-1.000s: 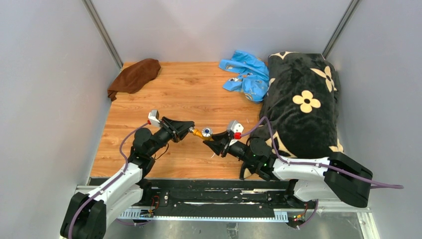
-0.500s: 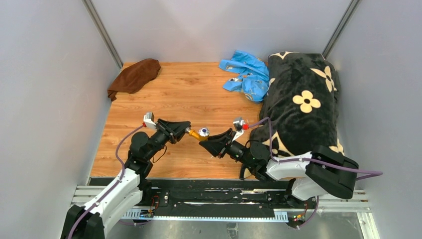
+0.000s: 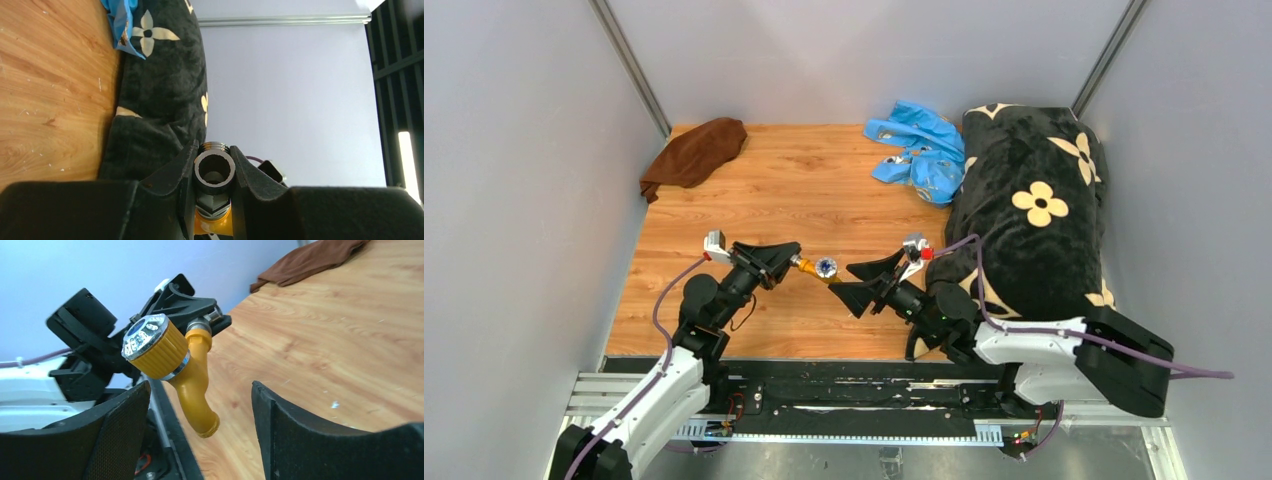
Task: Install the water faucets
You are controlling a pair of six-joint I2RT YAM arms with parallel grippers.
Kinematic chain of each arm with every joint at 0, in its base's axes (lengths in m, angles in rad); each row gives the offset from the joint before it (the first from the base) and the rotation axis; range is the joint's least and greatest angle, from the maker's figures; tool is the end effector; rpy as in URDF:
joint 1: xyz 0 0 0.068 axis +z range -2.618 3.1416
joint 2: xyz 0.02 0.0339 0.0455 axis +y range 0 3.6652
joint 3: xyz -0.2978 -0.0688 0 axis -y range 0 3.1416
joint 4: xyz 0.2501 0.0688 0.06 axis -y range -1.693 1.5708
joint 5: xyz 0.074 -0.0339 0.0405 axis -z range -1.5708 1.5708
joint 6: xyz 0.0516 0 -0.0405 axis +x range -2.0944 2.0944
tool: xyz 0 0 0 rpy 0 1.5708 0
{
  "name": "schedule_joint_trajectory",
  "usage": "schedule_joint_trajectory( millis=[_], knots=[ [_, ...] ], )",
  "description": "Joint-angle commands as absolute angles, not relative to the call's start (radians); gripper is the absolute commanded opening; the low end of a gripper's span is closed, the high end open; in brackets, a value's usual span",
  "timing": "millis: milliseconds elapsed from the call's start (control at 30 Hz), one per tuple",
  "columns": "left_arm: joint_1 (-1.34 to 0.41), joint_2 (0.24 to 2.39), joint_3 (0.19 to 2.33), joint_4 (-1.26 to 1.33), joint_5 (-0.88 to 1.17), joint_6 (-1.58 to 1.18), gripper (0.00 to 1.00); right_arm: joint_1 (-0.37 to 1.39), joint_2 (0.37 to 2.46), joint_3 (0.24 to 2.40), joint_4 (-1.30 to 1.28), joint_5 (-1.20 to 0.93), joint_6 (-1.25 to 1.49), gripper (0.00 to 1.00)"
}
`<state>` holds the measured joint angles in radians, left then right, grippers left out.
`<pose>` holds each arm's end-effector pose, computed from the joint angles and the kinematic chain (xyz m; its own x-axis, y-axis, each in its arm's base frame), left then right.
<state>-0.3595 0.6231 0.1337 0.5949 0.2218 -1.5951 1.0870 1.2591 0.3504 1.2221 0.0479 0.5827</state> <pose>0.1371 -0.0637 0.2358 -0.5502 -0.8350 0.0010 0.0852 -0.0574 -0.9947 0.1181 0.2194 0.2753 -0.3552 0.5057 -0.7862 -0.7995 0.2714 0.5358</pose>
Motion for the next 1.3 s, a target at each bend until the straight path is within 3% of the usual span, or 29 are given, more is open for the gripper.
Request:
schedule_joint_trajectory(
  millis=[0, 367, 467, 733, 933, 1033, 1167, 1267],
  knots=[
    [-0.363, 0.611, 0.163, 0.592, 0.213, -1.617, 0.0, 1.1, 1.178, 0.401, 0.987, 0.05, 0.324, 0.73],
    [-0.363, 0.624, 0.224, 0.452, 0.243, -1.642, 0.0, 1.146, 1.224, 0.505, 0.933, -0.035, 0.06, 0.76],
    [-0.364, 0.627, 0.227, 0.438, 0.245, -1.648, 0.0, 1.146, 1.271, 0.519, 0.98, -0.026, 0.054, 0.7],
    [-0.364, 0.626, 0.233, 0.406, 0.254, -1.643, 0.0, 1.155, 1.35, 0.565, 1.036, 0.008, 0.019, 0.41],
    [-0.364, 0.61, 0.227, 0.381, 0.25, -1.643, 0.0, 1.185, 1.335, 0.595, 0.984, 0.056, -0.044, 0.46],
    [-0.364, 0.6, 0.228, 0.371, 0.247, -1.643, 0.0, 1.184, 1.349, 0.6, 0.992, 0.061, -0.053, 0.25],
    [-0.364, 0.586, 0.235, 0.333, 0.249, -1.64, 0.0, 1.187, 1.366, 0.596, 1.009, 0.041, -0.06, 0.06],
    [-0.364, 0.567, 0.235, 0.293, 0.244, -1.655, 0.0, 1.217, 1.374, 0.596, 0.996, 0.06, -0.185, 0.01]
  ],
)
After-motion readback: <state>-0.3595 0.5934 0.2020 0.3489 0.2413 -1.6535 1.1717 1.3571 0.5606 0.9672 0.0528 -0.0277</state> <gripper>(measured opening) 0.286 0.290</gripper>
